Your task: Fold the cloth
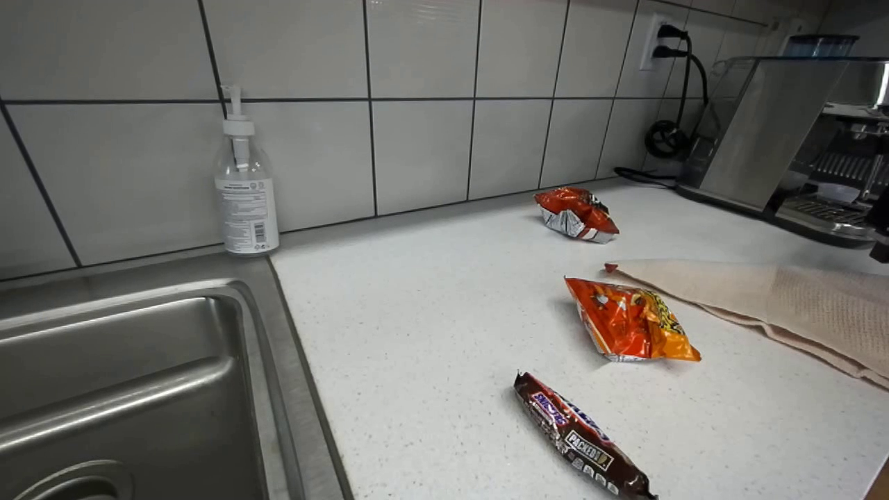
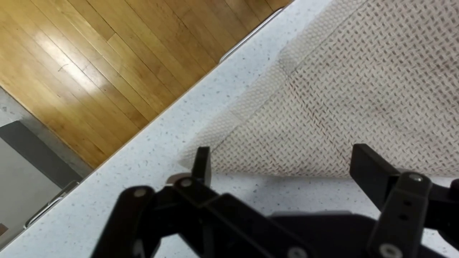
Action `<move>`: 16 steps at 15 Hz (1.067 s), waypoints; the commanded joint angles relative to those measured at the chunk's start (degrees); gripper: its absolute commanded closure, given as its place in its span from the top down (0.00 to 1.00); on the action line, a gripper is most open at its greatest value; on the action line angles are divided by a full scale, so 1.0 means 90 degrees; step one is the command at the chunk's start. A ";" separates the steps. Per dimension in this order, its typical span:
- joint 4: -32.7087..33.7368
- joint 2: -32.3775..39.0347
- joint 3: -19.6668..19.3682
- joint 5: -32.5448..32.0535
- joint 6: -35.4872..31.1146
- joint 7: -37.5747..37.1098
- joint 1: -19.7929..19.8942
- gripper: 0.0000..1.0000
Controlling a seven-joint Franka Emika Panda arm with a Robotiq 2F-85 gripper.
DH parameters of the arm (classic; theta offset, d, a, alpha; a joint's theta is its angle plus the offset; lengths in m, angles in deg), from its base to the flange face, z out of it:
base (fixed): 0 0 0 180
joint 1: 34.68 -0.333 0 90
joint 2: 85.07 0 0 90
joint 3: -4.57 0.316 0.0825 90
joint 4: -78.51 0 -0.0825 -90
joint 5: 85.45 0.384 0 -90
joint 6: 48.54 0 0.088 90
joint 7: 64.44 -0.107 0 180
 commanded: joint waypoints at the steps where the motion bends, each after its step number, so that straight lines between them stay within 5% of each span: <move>1: -0.0009 -0.0022 0.0009 0.0017 0.0069 -0.0032 0.0004 1.00; 16: 0.0220 0.0236 -0.0384 0.0123 0.0419 -0.2471 -0.0001 1.00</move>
